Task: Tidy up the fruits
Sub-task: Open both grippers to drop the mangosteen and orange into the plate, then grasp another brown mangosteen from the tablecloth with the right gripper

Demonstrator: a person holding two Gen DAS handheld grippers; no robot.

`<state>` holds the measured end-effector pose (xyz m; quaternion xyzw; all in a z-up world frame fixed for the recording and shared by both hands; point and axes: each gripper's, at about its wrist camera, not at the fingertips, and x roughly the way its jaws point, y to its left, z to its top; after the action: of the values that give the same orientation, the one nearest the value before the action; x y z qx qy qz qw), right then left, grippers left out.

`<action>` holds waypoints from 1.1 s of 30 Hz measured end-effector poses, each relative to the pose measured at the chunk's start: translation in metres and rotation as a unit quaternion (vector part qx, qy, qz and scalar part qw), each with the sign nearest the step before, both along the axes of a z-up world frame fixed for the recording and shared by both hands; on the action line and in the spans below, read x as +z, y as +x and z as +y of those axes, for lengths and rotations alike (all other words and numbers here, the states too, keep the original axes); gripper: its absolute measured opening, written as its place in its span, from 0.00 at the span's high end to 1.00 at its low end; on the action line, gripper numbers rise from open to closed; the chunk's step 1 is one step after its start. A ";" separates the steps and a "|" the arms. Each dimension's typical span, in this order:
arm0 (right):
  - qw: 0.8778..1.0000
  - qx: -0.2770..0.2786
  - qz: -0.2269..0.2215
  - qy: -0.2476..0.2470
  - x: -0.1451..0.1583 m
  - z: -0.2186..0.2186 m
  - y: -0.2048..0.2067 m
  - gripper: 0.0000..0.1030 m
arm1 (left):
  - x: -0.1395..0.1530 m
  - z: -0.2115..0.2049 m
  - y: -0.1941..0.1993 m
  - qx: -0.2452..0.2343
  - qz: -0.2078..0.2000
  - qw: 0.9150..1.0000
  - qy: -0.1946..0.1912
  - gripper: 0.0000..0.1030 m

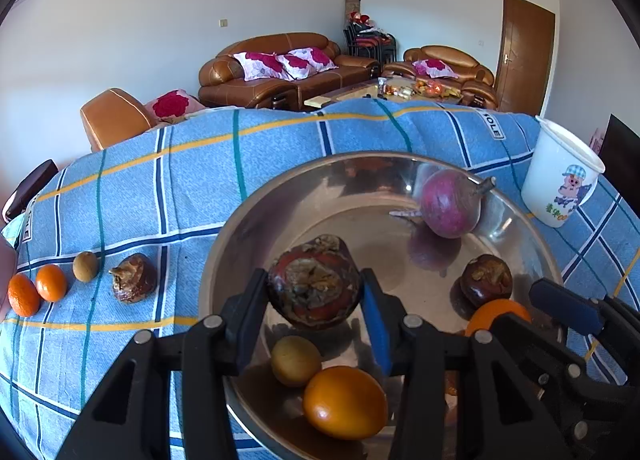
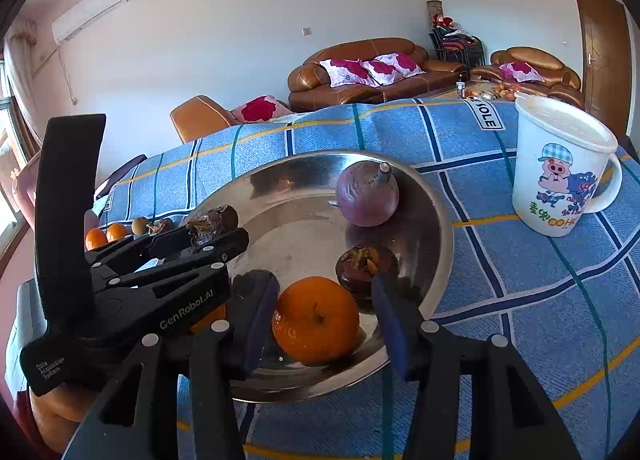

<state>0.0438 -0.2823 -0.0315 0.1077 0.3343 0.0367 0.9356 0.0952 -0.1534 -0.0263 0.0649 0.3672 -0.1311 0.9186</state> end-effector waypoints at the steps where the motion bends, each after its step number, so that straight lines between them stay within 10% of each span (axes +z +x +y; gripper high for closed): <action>1: 1.000 -0.011 -0.006 0.000 0.001 -0.002 -0.002 0.49 | 0.000 0.000 0.000 -0.001 0.001 1.000 0.000 0.54; 5: 0.996 -0.067 -0.058 -0.001 0.012 -0.015 -0.017 0.49 | 0.003 -0.002 -0.002 -0.006 -0.010 1.000 0.001 0.52; 12: 0.977 -0.161 -0.143 -0.006 0.030 -0.035 -0.042 0.42 | 0.018 0.004 -0.019 0.011 -0.066 0.998 -0.005 0.00; 22: 0.946 -0.243 -0.211 -0.029 0.041 -0.047 -0.067 0.25 | 0.052 0.063 -0.043 0.135 -0.179 0.975 0.002 0.00; 33: 0.943 -0.245 -0.213 -0.074 0.040 -0.036 -0.071 0.25 | 0.035 0.098 -0.058 0.161 -0.167 0.972 0.031 0.00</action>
<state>-0.0268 -0.3182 0.0088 0.1064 0.0919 -0.1965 0.9704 0.0369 -0.0553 0.0087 0.0547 0.2178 0.0427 0.9735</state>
